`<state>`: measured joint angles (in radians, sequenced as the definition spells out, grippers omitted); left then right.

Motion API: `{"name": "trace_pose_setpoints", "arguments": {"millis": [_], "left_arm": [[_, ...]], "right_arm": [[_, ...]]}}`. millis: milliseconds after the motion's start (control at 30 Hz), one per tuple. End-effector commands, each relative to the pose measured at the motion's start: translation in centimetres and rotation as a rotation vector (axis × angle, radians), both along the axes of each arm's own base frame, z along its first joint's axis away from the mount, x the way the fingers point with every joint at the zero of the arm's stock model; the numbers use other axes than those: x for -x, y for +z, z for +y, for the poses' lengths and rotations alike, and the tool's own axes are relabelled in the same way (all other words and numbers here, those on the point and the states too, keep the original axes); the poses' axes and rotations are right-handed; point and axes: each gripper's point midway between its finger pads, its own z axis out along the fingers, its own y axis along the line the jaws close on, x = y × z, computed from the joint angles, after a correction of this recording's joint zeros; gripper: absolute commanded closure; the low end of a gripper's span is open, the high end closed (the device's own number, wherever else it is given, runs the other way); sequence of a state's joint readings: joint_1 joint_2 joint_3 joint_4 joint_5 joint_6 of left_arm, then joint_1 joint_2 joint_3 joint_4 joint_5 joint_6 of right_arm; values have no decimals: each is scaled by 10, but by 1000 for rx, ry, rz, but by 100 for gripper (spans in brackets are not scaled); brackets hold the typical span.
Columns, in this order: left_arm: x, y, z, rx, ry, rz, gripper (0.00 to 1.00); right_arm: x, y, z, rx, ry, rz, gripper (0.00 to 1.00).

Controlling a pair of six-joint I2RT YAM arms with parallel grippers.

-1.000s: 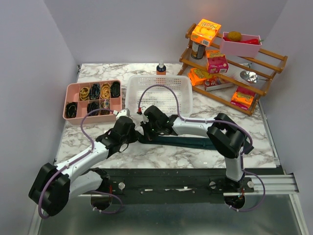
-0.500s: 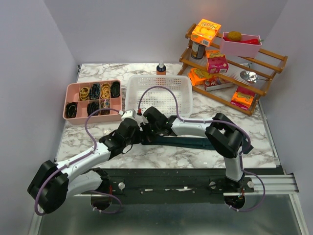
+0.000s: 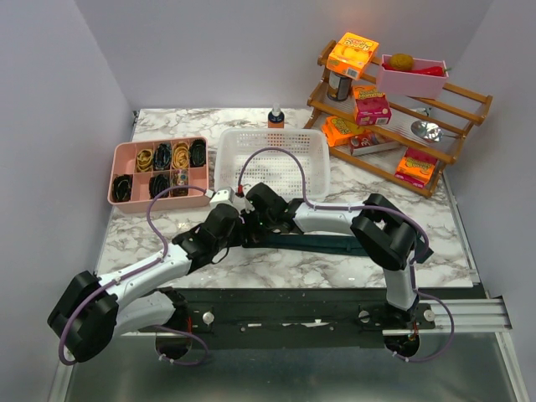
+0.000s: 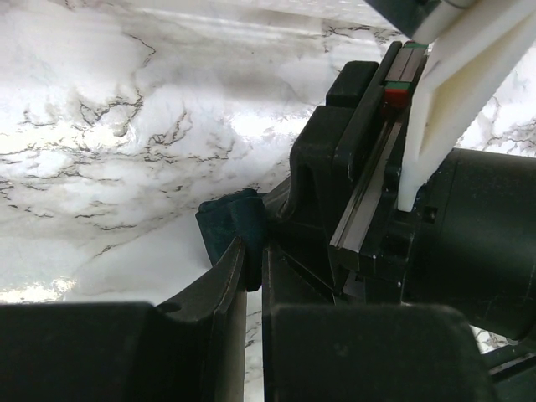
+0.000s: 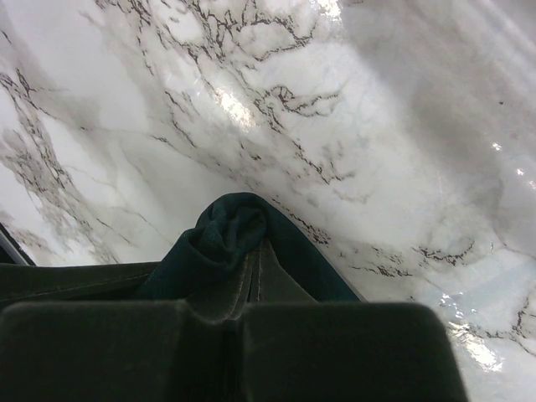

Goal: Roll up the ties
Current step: Roll the tie at the center of the board.

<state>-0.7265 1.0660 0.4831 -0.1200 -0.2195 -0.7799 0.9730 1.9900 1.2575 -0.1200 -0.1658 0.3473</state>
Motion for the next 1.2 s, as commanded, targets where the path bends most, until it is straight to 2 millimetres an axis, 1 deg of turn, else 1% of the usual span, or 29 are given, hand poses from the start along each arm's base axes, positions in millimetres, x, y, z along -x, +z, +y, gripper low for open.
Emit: {"name": "trace_pose_setpoints", "arguments": {"millis": [0,67,200,233,300,333,400,433,467,533,567,600,633,667,700,733,767,833,867,900,1000,1033,1100,1133,1167], "left_arm": [[-7,16,-9,37,9,-41,100],[-6,15,-5,11,14,-38,100],[-4,13,5,-45,25,-23,100],[-1,11,8,-59,25,-15,100],[-1,10,13,-79,33,-14,100],[1,8,17,-97,37,-7,100],[1,9,23,-124,56,-4,100],[3,7,27,-145,61,6,100],[3,10,28,-150,65,4,100],[4,10,37,-187,90,8,100],[4,13,39,-196,96,4,100],[2,15,44,-215,117,-3,100],[6,13,51,-250,129,13,100],[4,18,52,-259,138,5,100],[5,19,55,-276,144,8,100],[7,18,63,-316,164,12,100],[6,23,64,-322,172,5,100],[8,23,70,-364,186,10,100],[7,25,69,-368,191,7,100],[8,25,70,-379,193,12,100],[9,21,67,-408,177,19,100],[9,18,63,-412,168,20,100],[10,16,56,-419,148,17,100],[10,11,54,-439,141,28,100],[11,12,48,-443,126,24,100]], "right_arm": [[3,-3,9,-39,12,3,99],[4,-2,8,-41,14,2,99],[4,15,5,-66,0,-15,99],[3,27,6,-84,-4,-33,99],[0,36,2,-83,-21,-60,99],[-3,51,1,-100,-25,-89,99],[-8,61,-6,-84,-48,-120,99],[-10,67,-8,-83,-50,-141,99],[-14,75,-13,-76,-68,-164,99],[-18,82,-18,-67,-78,-186,99],[-22,86,-25,-56,-96,-192,99],[-24,87,-28,-52,-104,-195,99],[-26,88,-30,-48,-108,-197,99],[-29,86,-36,-37,-120,-195,99],[-30,88,-39,-36,-123,-197,99],[-30,86,-42,-28,-122,-199,99],[-36,82,-51,-3,-152,-211,99],[-40,80,-59,8,-170,-215,99],[-41,80,-62,9,-176,-213,99],[-43,75,-68,21,-186,-205,99],[-47,73,-77,30,-210,-206,99],[-47,70,-81,40,-214,-204,99],[-50,71,-88,45,-233,-207,99],[-49,67,-92,53,-237,-202,99],[-49,71,-95,47,-244,-206,99]]}}
